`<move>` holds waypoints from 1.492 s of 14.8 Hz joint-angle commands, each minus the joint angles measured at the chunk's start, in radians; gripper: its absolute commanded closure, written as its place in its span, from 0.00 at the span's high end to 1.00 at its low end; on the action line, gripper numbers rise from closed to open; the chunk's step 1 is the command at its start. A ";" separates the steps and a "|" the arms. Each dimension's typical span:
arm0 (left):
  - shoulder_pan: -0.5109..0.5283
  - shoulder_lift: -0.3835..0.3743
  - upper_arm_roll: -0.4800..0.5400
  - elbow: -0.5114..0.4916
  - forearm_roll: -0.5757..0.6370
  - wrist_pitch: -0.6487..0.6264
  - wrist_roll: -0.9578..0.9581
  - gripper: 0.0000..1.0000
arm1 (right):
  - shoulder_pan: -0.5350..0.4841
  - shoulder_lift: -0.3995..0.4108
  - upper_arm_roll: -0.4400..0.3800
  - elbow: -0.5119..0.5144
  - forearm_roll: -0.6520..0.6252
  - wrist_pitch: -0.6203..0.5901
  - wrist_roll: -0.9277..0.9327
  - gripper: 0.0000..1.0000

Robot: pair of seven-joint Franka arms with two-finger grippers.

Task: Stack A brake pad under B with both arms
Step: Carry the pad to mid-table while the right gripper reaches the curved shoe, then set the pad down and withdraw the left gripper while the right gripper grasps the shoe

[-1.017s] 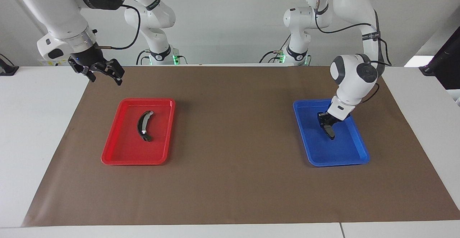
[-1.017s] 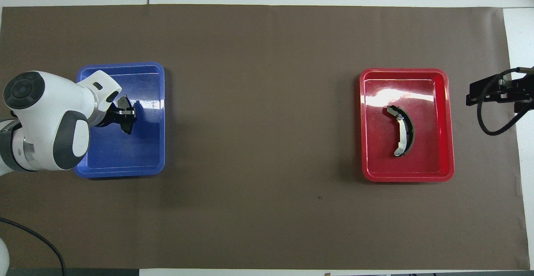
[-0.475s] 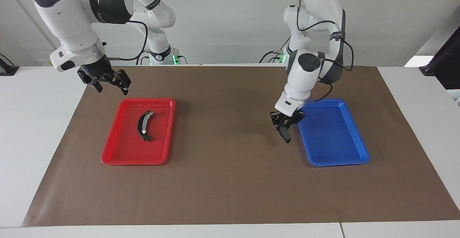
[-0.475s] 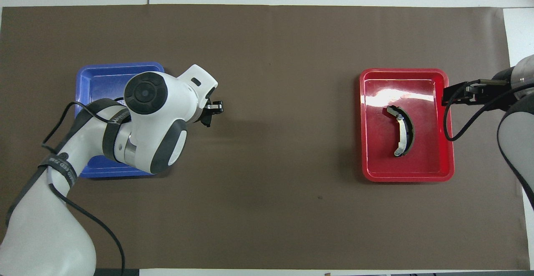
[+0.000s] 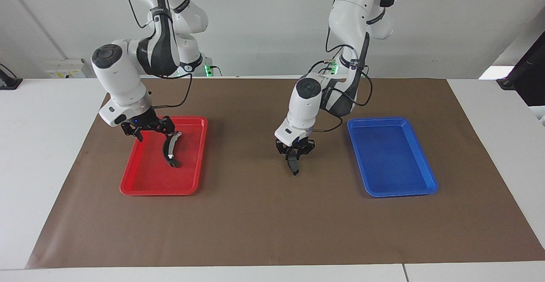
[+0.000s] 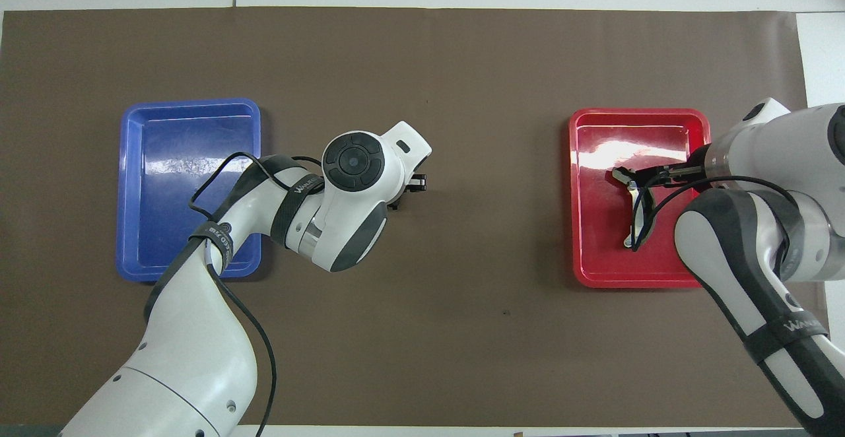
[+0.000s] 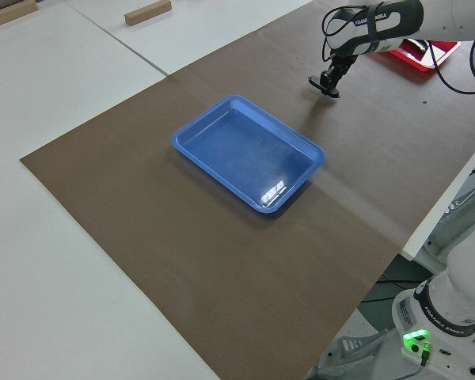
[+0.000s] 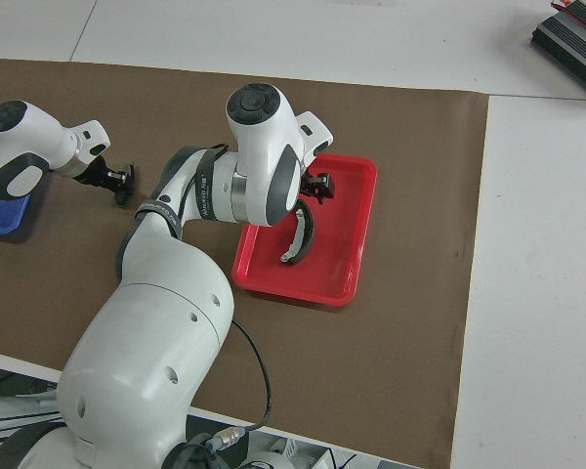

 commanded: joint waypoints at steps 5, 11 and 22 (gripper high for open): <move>0.077 -0.164 0.023 -0.058 0.011 -0.066 0.024 0.99 | -0.009 0.035 0.002 -0.134 0.021 0.172 -0.090 0.96; 0.343 -0.379 0.025 -0.072 0.009 -0.399 0.321 0.99 | -0.009 0.085 0.002 -0.147 0.032 0.195 -0.095 0.90; 0.615 -0.441 0.029 0.195 0.009 -0.818 0.639 0.99 | 0.003 0.086 0.006 -0.011 0.038 0.035 -0.069 0.00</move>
